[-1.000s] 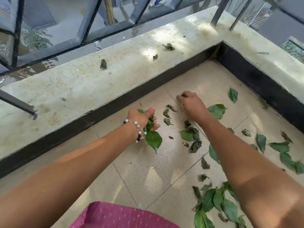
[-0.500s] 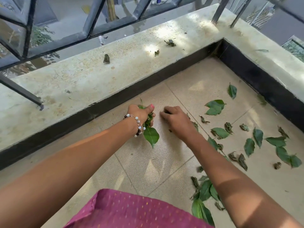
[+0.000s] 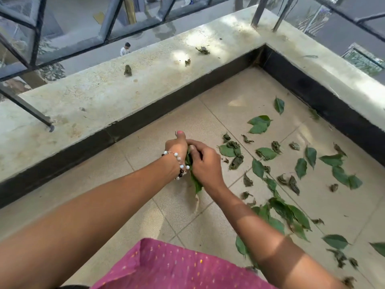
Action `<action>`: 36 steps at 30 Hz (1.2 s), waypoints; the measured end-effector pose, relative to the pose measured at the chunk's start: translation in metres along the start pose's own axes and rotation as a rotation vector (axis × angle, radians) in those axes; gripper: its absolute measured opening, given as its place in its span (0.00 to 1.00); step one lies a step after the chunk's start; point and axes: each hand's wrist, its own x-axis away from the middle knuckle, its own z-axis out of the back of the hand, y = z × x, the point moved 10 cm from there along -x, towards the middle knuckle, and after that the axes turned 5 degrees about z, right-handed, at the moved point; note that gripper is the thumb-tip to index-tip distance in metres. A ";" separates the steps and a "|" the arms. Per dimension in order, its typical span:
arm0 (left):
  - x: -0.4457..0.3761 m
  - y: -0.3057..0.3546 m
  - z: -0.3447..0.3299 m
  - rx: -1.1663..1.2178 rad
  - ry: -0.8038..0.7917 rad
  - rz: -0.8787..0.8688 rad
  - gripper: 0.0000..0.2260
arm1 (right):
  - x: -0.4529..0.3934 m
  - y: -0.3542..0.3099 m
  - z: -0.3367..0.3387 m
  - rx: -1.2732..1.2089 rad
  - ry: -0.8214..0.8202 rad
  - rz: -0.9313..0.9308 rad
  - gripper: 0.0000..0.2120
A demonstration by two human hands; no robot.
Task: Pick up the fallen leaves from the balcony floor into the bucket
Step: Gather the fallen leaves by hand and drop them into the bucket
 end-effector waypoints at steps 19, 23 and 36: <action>0.013 -0.009 -0.026 -0.010 -0.215 0.040 0.14 | -0.038 0.087 0.049 1.071 -0.772 0.113 0.40; 0.012 -0.013 -0.024 -0.025 -0.213 0.043 0.18 | -0.016 0.055 0.044 1.071 -0.537 0.408 0.20; 0.033 -0.017 -0.039 -0.017 -0.372 0.012 0.24 | -0.008 0.030 0.068 -0.249 0.055 -0.175 0.07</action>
